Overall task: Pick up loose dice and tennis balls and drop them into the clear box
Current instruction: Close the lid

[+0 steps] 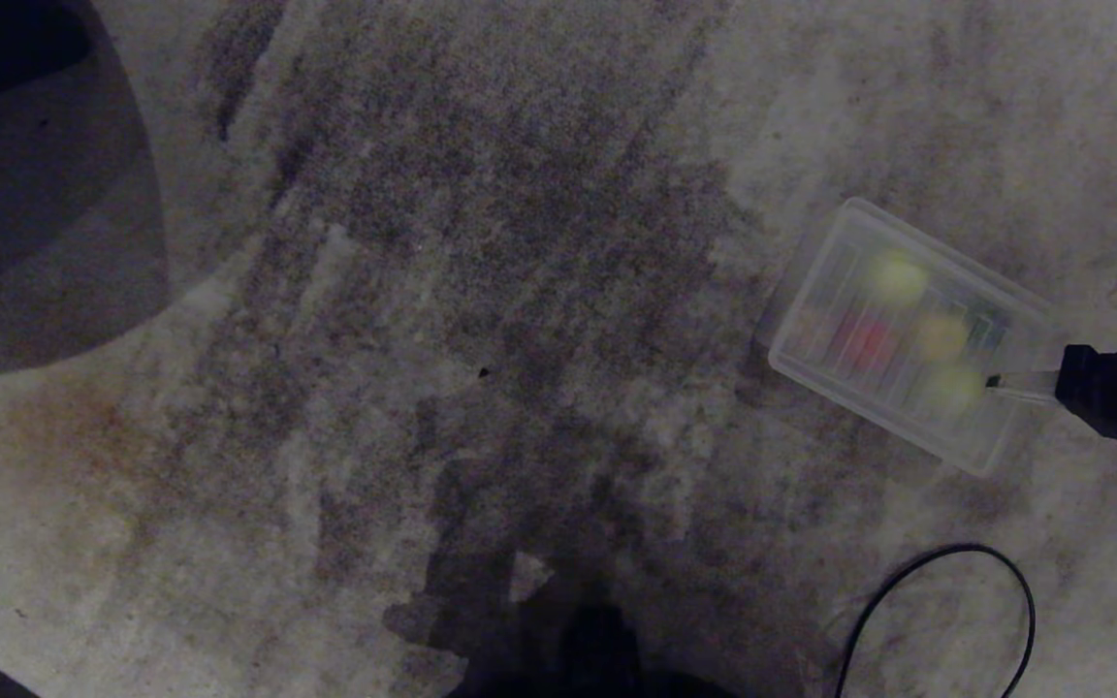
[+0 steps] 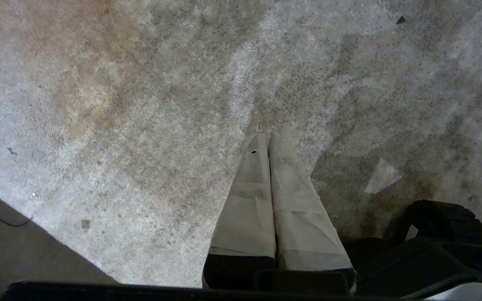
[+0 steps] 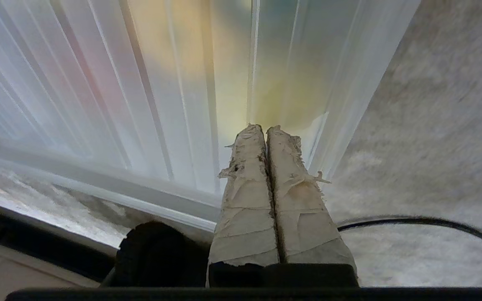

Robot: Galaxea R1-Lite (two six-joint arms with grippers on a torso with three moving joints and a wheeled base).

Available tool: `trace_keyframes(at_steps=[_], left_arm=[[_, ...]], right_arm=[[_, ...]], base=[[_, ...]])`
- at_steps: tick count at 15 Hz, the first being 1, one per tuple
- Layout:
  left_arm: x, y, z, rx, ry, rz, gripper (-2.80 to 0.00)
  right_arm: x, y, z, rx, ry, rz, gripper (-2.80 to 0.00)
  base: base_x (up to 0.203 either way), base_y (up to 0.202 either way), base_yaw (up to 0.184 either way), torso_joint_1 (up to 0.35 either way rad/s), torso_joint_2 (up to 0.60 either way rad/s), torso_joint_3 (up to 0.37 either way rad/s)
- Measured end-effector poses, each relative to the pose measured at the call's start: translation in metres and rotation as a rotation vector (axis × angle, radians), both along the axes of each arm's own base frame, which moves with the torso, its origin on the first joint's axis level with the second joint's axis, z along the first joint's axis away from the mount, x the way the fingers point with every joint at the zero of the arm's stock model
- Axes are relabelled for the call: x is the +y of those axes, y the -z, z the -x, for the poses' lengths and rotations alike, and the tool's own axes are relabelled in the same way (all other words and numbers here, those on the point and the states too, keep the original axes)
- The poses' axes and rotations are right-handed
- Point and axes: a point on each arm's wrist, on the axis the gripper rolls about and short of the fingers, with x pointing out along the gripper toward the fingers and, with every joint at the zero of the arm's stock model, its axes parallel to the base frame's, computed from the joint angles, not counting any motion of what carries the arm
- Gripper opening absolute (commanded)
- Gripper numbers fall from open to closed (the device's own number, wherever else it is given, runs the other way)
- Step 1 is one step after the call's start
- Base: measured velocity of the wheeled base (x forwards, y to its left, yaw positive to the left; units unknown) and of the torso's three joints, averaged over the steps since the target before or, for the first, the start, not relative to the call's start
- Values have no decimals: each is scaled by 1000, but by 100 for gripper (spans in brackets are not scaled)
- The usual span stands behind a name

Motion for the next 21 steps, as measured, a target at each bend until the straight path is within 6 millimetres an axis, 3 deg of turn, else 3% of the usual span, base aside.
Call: trace_keyframes(at_steps=[21], left_arm=[[0, 0, 0, 0, 0, 0, -280]], right_arm=[[-13, -51, -11, -182, 47, 85, -280]], base=[[0, 0, 0, 0, 0, 0]])
